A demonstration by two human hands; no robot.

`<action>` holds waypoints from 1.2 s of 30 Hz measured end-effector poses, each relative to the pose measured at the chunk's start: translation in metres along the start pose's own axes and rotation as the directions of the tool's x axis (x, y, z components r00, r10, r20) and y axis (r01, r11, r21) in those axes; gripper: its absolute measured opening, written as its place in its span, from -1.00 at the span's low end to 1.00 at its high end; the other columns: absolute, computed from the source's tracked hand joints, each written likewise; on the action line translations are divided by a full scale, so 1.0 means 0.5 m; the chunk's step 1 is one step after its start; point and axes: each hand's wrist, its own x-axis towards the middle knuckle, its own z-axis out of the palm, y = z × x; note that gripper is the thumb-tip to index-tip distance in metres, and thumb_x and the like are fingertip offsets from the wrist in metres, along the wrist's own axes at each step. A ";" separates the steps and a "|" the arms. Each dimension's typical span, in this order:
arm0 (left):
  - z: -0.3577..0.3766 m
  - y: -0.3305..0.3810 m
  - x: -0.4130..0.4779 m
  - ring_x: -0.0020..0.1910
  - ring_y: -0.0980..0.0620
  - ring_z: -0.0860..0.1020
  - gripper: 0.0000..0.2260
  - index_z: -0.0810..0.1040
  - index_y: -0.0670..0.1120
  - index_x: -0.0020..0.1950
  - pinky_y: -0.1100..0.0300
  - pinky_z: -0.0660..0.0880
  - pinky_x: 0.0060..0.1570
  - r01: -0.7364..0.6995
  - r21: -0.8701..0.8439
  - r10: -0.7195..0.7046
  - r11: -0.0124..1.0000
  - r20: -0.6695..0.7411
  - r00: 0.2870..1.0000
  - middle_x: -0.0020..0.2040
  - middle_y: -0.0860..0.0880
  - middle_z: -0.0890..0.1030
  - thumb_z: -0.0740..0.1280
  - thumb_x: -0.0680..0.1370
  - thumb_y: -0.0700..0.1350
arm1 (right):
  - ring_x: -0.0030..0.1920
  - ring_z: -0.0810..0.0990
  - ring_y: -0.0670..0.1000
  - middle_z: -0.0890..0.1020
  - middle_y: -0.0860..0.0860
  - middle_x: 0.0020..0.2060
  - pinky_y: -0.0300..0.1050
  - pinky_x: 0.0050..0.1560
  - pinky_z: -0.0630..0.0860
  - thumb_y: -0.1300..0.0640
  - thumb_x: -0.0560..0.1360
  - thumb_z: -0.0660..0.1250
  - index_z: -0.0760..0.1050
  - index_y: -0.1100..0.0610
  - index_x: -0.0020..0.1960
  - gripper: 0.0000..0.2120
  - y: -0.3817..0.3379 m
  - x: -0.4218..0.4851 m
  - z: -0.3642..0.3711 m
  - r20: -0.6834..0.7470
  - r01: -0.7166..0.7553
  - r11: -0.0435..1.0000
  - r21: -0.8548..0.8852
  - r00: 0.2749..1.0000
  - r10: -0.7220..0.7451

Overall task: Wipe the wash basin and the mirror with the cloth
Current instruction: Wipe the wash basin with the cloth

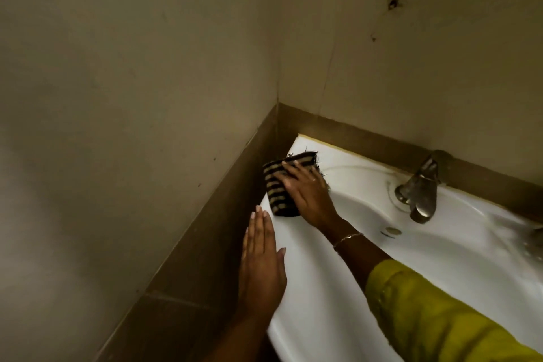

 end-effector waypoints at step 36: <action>-0.123 -0.017 0.068 0.58 -0.13 0.04 -0.25 -0.09 -0.14 0.60 0.02 0.10 0.51 0.170 -0.188 -0.040 0.967 0.548 0.835 0.61 -0.16 -0.06 0.17 0.60 0.21 | 0.39 0.30 0.10 0.31 0.13 0.40 -0.09 0.40 0.23 0.02 0.56 0.10 0.18 0.08 0.44 -0.53 -0.264 -0.234 0.082 0.059 -0.424 0.879 0.218 0.905 0.422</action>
